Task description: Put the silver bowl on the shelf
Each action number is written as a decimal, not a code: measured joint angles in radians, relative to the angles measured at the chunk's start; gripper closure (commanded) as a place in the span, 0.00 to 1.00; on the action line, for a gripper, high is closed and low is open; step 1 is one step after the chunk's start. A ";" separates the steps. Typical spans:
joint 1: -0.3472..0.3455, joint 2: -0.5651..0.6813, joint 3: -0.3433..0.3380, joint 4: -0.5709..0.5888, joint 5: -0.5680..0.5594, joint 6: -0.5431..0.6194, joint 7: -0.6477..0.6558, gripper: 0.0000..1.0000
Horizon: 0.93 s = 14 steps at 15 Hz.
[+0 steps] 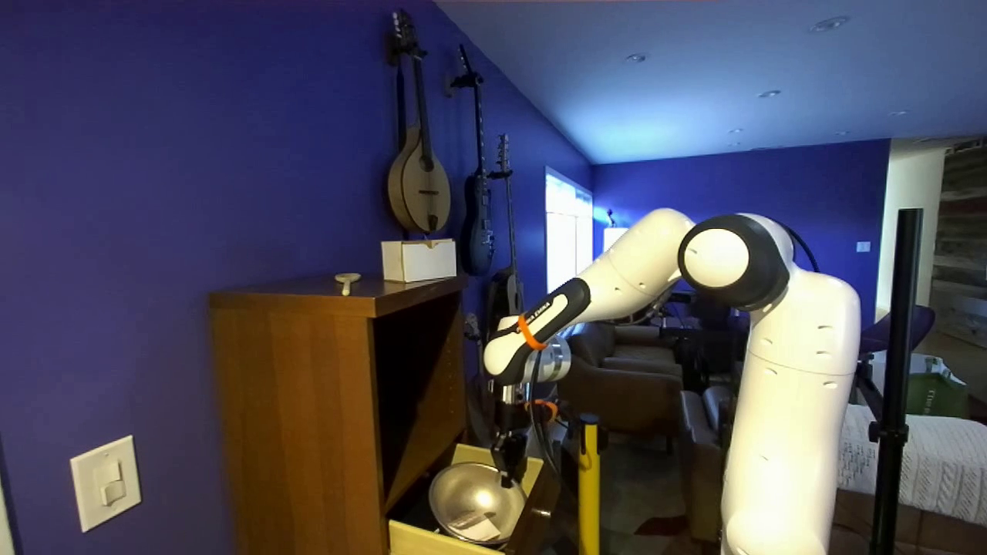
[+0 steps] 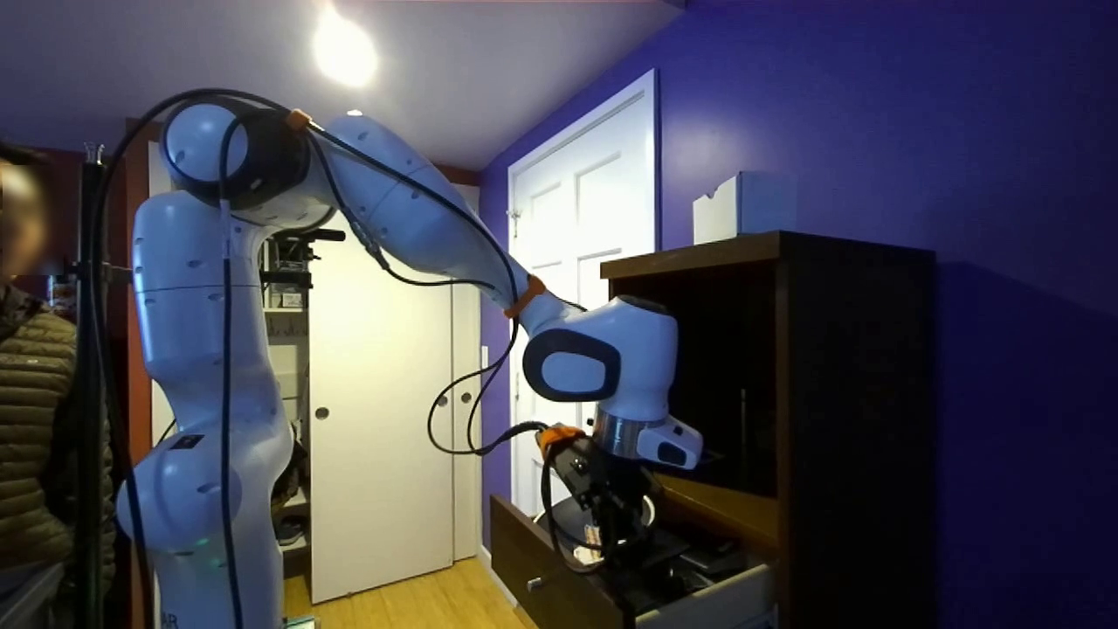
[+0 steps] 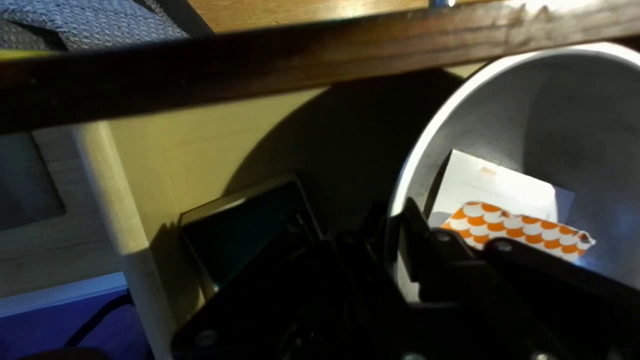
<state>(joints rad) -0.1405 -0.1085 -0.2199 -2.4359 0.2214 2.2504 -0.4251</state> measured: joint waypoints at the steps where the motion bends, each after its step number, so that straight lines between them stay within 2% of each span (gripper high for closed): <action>1: 0.000 0.000 0.000 0.004 0.000 0.000 0.006 0.97; 6: -0.002 -0.003 -0.004 0.011 0.038 0.000 0.030 0.98; 14: -0.001 -0.005 -0.006 0.031 0.204 0.000 0.070 0.98</action>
<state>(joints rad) -0.1411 -0.1134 -0.2260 -2.4049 0.4256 2.2502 -0.3550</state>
